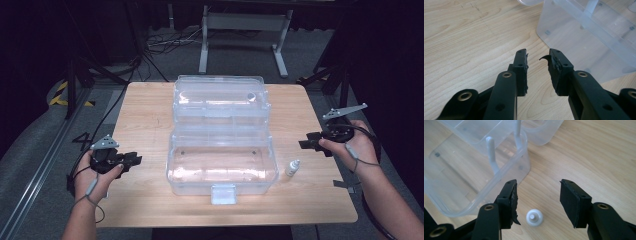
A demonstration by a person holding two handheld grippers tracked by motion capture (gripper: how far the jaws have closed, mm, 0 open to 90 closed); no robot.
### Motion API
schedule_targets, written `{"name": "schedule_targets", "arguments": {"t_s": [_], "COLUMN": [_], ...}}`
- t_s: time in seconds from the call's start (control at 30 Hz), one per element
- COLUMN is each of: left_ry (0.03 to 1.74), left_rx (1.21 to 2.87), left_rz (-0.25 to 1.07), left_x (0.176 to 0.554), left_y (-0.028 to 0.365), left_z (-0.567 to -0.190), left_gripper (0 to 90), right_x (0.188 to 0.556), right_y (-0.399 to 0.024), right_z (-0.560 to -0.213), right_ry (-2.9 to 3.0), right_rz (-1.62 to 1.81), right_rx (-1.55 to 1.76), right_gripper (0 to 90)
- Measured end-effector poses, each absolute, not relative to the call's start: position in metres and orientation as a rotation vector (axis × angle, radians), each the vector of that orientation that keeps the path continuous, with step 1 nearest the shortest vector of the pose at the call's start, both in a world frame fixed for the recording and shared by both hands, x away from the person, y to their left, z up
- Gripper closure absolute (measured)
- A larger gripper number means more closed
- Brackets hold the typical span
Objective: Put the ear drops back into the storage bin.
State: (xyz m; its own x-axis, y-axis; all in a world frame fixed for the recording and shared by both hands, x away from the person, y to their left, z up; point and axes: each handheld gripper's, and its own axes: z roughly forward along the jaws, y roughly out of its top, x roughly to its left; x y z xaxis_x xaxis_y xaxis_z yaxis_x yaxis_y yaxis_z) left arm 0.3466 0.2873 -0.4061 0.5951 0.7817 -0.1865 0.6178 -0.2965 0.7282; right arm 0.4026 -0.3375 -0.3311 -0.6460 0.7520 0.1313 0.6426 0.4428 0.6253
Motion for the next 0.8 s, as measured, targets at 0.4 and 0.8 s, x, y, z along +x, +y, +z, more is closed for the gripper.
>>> {"name": "schedule_targets", "arguments": {"t_s": [0.4,0.8], "left_ry": [1.111,1.113], "left_rx": [2.018,2.018], "left_rz": [0.252,0.244], "left_x": [0.347,0.348], "left_y": [0.287,0.286], "left_z": [-0.407,-0.408], "left_gripper": [68.9,68.9], "right_x": [0.404,0.405], "right_y": [-0.328,-0.319], "right_z": [-0.350,-0.369], "right_ry": [2.612,2.692], "right_rz": [0.877,0.737], "right_rx": [1.228,1.197], "right_gripper": [48.5,50.5]}}
